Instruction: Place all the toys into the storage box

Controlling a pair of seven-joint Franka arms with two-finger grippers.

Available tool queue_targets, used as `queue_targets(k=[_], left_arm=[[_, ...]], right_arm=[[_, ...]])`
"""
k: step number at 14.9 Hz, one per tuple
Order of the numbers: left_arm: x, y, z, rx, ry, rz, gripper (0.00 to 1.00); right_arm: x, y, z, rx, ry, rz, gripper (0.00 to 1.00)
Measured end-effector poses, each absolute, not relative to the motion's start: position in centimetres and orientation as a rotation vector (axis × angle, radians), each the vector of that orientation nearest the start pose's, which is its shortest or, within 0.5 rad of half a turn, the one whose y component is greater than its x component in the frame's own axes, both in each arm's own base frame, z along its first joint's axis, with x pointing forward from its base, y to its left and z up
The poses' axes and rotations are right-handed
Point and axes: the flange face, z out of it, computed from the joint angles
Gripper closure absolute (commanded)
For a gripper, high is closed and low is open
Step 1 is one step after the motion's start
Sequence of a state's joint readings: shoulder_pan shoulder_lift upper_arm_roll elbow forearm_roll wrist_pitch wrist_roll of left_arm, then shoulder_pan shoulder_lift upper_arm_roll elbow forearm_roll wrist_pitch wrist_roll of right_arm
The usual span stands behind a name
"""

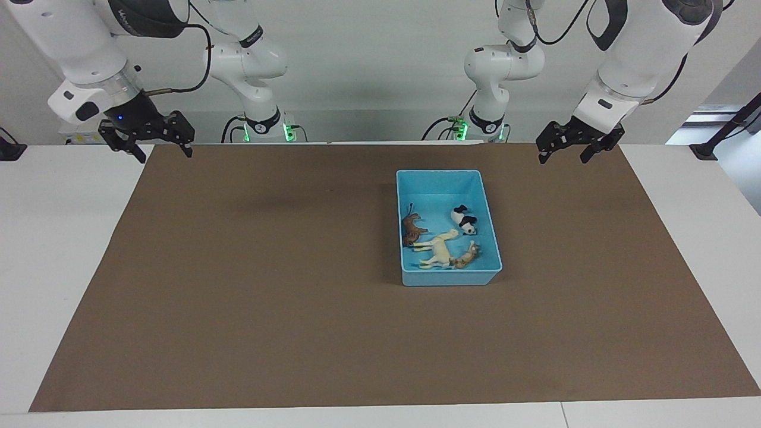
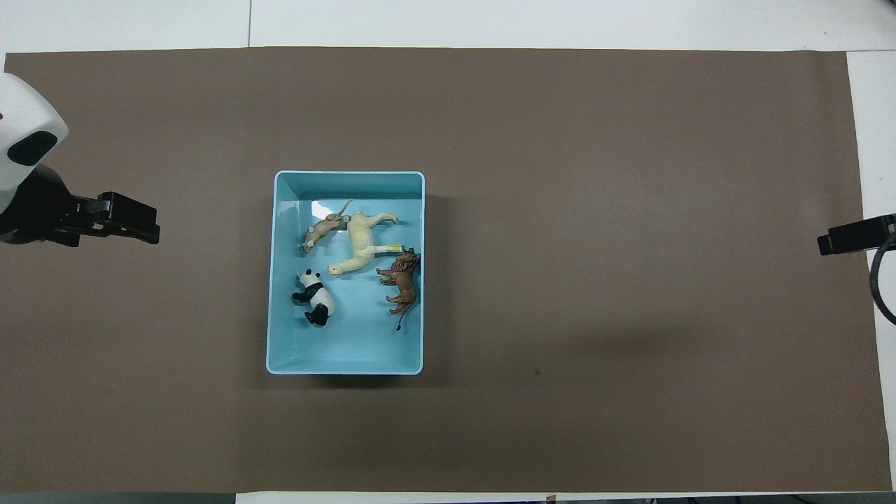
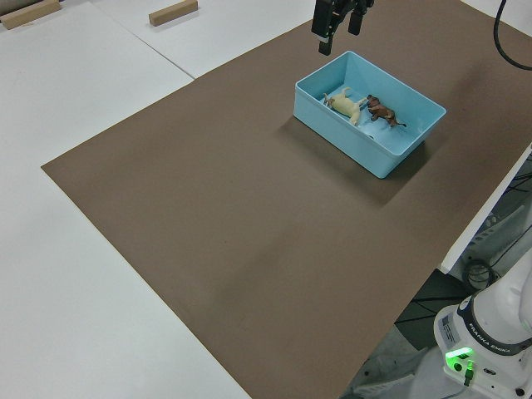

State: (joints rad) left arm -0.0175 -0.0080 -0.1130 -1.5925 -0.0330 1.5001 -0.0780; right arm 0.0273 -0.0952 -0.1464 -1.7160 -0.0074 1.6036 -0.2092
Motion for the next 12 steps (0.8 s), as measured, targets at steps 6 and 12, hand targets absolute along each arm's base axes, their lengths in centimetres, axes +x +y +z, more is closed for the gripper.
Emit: queue_targets(k=[6,12], left_arm=[[53.9,-7.5,61.3,-3.161,0.084,0.138,0.0],[53.9,-7.5,61.3,-3.161,0.084,0.138,0.0]], right_arm=[[52.4,-6.3,59.7,-3.202,-0.205,0.095,0.0],[51.8,-6.7,60.6,-3.176,-0.176,0.152,0.0]])
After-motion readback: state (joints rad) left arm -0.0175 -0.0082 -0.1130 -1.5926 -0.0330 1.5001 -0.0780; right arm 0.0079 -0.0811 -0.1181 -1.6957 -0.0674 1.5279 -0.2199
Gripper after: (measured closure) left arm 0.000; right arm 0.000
